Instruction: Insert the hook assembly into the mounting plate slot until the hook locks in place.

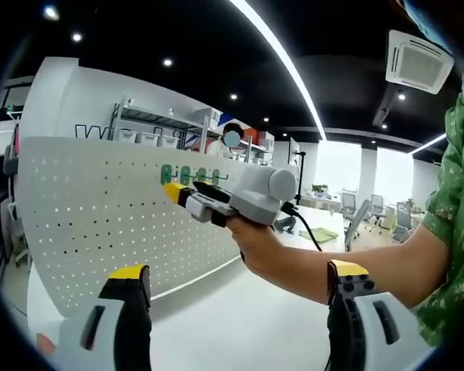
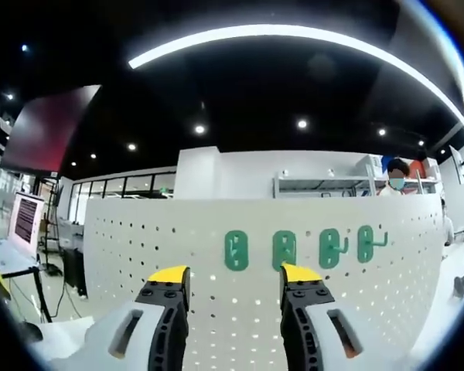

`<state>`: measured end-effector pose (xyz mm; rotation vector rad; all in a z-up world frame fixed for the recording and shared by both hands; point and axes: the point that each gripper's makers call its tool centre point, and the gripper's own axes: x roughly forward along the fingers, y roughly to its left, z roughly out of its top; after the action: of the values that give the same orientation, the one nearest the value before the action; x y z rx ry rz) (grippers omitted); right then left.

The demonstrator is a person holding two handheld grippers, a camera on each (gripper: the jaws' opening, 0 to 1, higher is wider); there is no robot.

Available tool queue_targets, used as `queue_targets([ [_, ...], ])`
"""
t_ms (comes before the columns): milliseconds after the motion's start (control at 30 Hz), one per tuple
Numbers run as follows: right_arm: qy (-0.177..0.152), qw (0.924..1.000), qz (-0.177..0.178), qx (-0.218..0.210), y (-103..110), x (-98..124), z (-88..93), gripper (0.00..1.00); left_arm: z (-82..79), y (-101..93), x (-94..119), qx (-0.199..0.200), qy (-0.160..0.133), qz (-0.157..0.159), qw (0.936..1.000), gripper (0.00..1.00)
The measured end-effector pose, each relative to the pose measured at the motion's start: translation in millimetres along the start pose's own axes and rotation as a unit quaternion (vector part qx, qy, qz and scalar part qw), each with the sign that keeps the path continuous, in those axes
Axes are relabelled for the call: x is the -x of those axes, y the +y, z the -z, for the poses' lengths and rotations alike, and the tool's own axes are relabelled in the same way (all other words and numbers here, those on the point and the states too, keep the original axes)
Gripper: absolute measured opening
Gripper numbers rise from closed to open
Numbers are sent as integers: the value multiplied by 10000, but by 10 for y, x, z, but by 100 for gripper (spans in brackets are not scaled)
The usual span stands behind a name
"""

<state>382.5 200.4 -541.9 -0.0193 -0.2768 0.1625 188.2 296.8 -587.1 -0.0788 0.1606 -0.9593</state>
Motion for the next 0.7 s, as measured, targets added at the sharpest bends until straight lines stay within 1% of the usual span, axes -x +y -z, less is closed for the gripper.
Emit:
queue_targets([
  [133,59,10000,-70,-18,11,50,11,58,-12,-49,13,1,-16,-18,10000,98],
  [200,60,9999,-112,-100,13,81,1,63,-22,-79,25,-8,-30,-35,10000,98],
  [233,73,9999,-116,-92,13,96,-5,64,-27,-94,34,-9,-36,-47,10000,98],
  [300,27,9997,-167,-170,21,129,-34,68,-30,-110,45,-8,-43,-66,10000,98],
  [400,108,9996,-214,-140,24,153,-13,72,-36,-149,59,-7,-59,-96,9999,99],
  [467,151,9996,-220,-132,11,186,-8,72,-44,-179,60,-8,-73,-99,9999,99],
  [533,117,9996,-230,-134,-1,228,-35,75,-48,-200,60,-2,-94,-113,9999,100],
  [700,161,9994,-285,-104,-8,301,-48,82,-48,-240,73,28,-126,-147,9998,100],
])
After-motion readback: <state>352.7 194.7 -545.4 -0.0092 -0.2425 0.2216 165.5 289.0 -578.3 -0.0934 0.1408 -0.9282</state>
